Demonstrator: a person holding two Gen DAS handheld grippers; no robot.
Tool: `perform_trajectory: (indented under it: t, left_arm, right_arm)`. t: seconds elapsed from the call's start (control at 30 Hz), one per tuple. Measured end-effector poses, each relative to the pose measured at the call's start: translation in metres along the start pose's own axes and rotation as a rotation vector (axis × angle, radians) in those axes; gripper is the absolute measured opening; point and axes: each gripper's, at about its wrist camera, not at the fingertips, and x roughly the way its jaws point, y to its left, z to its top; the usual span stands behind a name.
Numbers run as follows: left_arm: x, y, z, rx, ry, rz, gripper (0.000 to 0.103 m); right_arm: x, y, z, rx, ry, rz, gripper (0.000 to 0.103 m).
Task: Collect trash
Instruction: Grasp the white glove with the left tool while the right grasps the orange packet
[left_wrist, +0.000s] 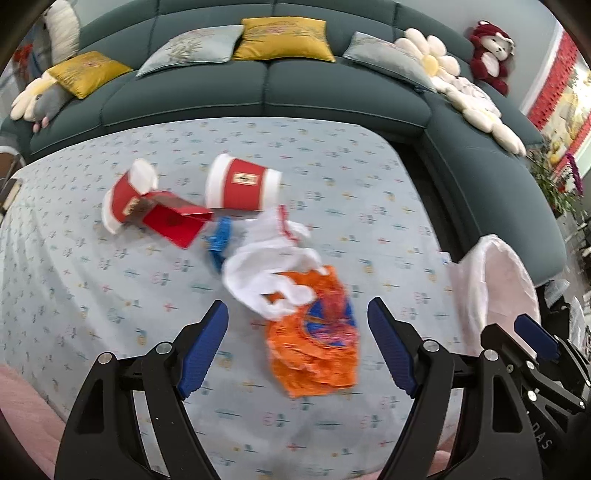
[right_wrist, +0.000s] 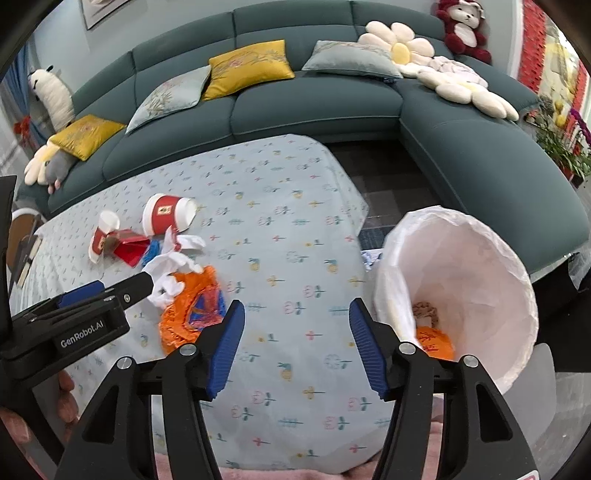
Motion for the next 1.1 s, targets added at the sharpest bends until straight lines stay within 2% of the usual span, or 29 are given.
perform_trajectory:
  t: [0.13, 0.2, 0.37, 0.77, 0.83, 1.1]
  left_arm:
    - [0.006, 0.017, 0.000, -0.018, 0.014, 0.022, 0.074]
    - [0.009, 0.026, 0.000, -0.020, 0.019, 0.042, 0.081]
    - [0.019, 0.043, 0.001, -0.032, 0.036, 0.073, 0.085]
    - [0.052, 0.063, 0.015, -0.070, 0.080, 0.075, 0.085]
    - [0.057, 0.063, 0.017, -0.067, 0.084, 0.066, 0.083]
    - [0.086, 0.052, 0.019, -0.031, 0.135, 0.026, 0.062]
  right_arm:
    - [0.014, 0.016, -0.003, 0.000, 0.035, 0.027, 0.058]
    - [0.021, 0.022, -0.005, 0.003, 0.052, 0.038, 0.058]
    - [0.041, 0.039, -0.010, 0.009, 0.102, 0.068, 0.058]
    - [0.087, 0.059, -0.012, 0.060, 0.189, 0.104, 0.060]
    - [0.095, 0.062, -0.012, 0.066, 0.203, 0.106, 0.060]
    - [0.122, 0.070, -0.016, 0.058, 0.251, 0.104, 0.060]
